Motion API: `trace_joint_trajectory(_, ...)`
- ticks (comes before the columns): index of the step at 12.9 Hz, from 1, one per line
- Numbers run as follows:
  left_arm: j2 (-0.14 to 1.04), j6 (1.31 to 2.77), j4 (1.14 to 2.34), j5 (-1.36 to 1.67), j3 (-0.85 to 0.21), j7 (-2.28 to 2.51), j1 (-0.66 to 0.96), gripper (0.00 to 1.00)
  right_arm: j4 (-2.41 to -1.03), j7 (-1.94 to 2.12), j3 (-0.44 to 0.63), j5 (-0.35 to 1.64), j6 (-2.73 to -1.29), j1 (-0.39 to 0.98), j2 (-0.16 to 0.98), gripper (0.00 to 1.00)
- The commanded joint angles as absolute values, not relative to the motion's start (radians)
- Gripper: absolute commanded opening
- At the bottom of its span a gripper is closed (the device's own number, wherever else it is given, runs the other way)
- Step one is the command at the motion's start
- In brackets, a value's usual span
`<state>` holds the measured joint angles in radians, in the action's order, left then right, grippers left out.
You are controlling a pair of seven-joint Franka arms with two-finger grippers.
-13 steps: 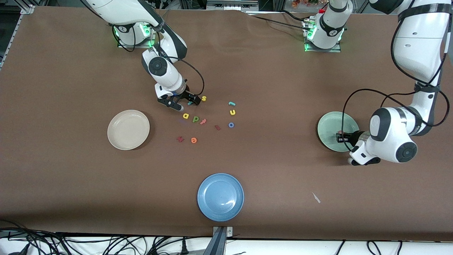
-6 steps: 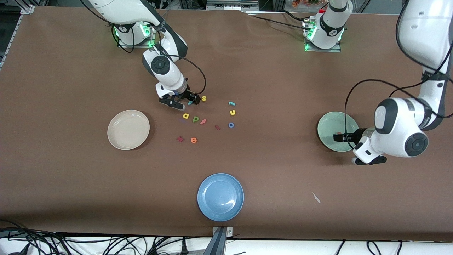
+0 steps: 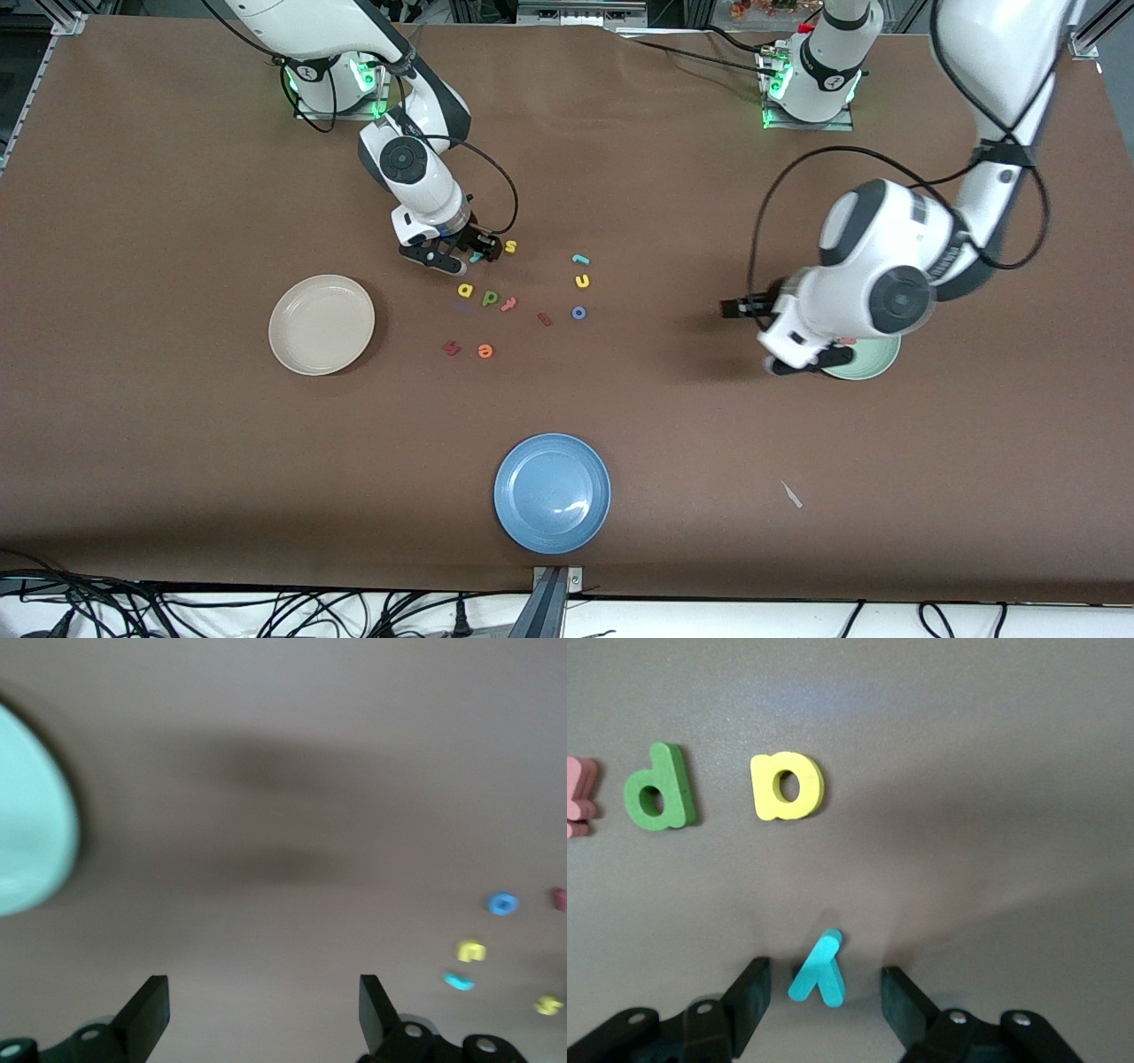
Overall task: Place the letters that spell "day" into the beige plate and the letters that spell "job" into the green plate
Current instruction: 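Grasp the cyan y with the right gripper while the left gripper grasps cyan piece, then drop the cyan y on the beige plate while the left gripper lifts its letter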
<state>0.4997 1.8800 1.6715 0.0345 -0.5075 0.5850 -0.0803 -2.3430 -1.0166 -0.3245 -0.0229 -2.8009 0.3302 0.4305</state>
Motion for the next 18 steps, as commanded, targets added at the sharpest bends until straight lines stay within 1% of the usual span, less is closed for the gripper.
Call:
trace_joint_trajectory(1, 0.502, 2.071, 1.788, 0.017, -0.61, 0.722, -0.063, 0.94, -2.353, -1.034, -0.311, -0.046, -2.806, 0.342, 0.43, 0.43)
trace_joint_trajectory(2, 0.502, 2.168, 1.848, 0.008, -0.611, 0.776, -0.013, 0.92, -2.353, -1.034, -0.311, -0.046, -2.806, 0.342, 0.428, 0.39)
trace_joint_trajectory(3, 0.505, 2.251, 1.894, 0.0, -0.609, 0.819, 0.032, 0.88, -2.353, -1.034, -0.311, -0.046, -2.806, 0.342, 0.426, 0.36)
trace_joint_trajectory(4, 0.508, 2.323, 1.935, -0.02, -0.609, 0.866, 0.076, 0.85, -2.353, -1.034, -0.311, -0.046, -2.806, 0.342, 0.426, 0.29)
trace_joint_trajectory(5, 0.52, 2.373, 1.962, -0.061, -0.607, 0.918, 0.119, 0.85, -2.353, -1.034, -0.311, -0.046, -2.806, 0.344, 0.425, 0.22)
trace_joint_trajectory(6, 0.544, 2.397, 1.97, -0.128, -0.606, 0.987, 0.159, 0.85, -2.353, -1.032, -0.311, -0.046, -2.806, 0.342, 0.423, 0.17)
trace_joint_trajectory(7, 0.578, 2.407, 1.967, -0.223, -0.606, 1.074, 0.193, 0.85, -2.353, -1.031, -0.311, -0.046, -2.804, 0.342, 0.416, 0.09)
trace_joint_trajectory(8, 0.607, 2.43, 1.965, -0.32, -0.607, 1.168, 0.219, 0.85, -2.353, -1.029, -0.311, -0.046, -2.792, 0.342, 0.405, 0.04)
trace_joint_trajectory(9, 0.627, 2.456, 1.964, -0.403, -0.607, 1.252, 0.242, 0.85, -2.35, -1.029, -0.311, -0.048, -2.777, 0.339, 0.399, 0.02)
trace_joint_trajectory(11, 0.679, 2.489, 1.938, -0.497, -0.607, 1.34, 0.25, 0.85, -2.344, -1.023, -0.313, -0.052, -2.745, 0.328, 0.367, 0.02)
trace_joint_trajectory(12, 0.695, 2.499, 1.93, -0.503, -0.607, 1.347, 0.25, 0.82, -2.332, -1.019, -0.313, -0.055, -2.702, 0.313, 0.341, 0.02)
trace_joint_trajectory(15, 0.701, 2.526, 1.919, -0.503, -0.606, 1.348, 0.258, 0.8, -2.316, -0.921, -0.318, -0.06, -2.583, 0.249, 0.256, 0.03)
trace_joint_trajectory(16, 0.707, 2.531, 1.914, -0.503, -0.606, 1.35, 0.258, 0.76, -2.315, -0.867, -0.318, -0.06, -2.544, 0.221, 0.233, 0.03)
trace_joint_trajectory(18, 0.724, 2.533, 1.891, -0.502, -0.606, 1.35, 0.258, 0.75, -2.306, -0.737, -0.318, -0.058, -2.485, 0.142, 0.198, 0.03)
